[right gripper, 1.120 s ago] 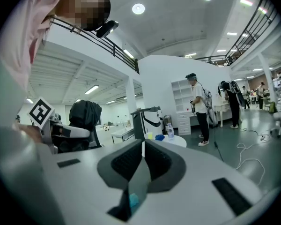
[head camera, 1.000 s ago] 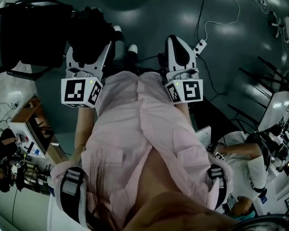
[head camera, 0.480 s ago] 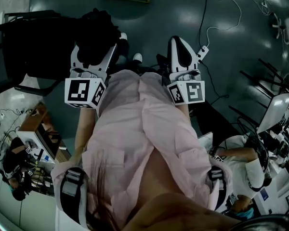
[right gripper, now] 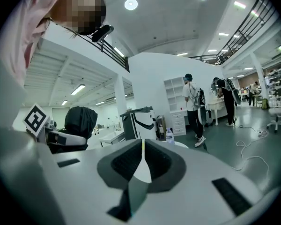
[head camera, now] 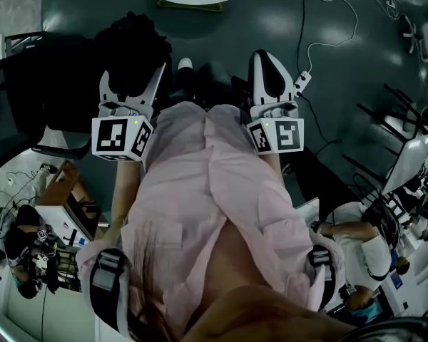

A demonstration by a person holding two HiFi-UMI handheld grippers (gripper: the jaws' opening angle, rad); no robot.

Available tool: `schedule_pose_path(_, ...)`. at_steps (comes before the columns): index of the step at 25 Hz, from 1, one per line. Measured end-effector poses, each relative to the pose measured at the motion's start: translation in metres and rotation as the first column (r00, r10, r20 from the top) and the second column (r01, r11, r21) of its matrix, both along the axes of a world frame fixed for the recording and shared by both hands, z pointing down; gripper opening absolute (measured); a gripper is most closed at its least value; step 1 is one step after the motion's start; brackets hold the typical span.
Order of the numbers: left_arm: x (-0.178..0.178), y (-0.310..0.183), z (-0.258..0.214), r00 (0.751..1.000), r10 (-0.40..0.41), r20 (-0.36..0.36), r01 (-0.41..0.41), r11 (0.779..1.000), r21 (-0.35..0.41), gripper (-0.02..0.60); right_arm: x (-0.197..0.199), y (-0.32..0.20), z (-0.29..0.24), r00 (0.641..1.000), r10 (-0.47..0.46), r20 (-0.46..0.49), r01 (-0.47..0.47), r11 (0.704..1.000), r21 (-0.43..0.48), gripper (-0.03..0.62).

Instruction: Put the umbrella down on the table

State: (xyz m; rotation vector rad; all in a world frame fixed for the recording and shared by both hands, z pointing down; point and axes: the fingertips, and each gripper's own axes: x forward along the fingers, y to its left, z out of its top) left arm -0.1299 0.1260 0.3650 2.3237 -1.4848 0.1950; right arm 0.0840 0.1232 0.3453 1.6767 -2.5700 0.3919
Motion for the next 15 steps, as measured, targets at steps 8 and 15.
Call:
schedule_pose_path(8,0.009,-0.043,0.001,0.999,-0.051,-0.011,0.051,0.998,-0.027,0.314,0.006,-0.054,0.002,0.999,-0.054,0.006,0.054,0.998,-0.019,0.034)
schedule_pose_path(15,0.019,-0.100,-0.007,0.989,-0.151,-0.001,0.151,0.988,0.014,0.314,0.022,-0.132,-0.003,0.990,-0.141,0.013,0.141,0.990,0.020,0.034)
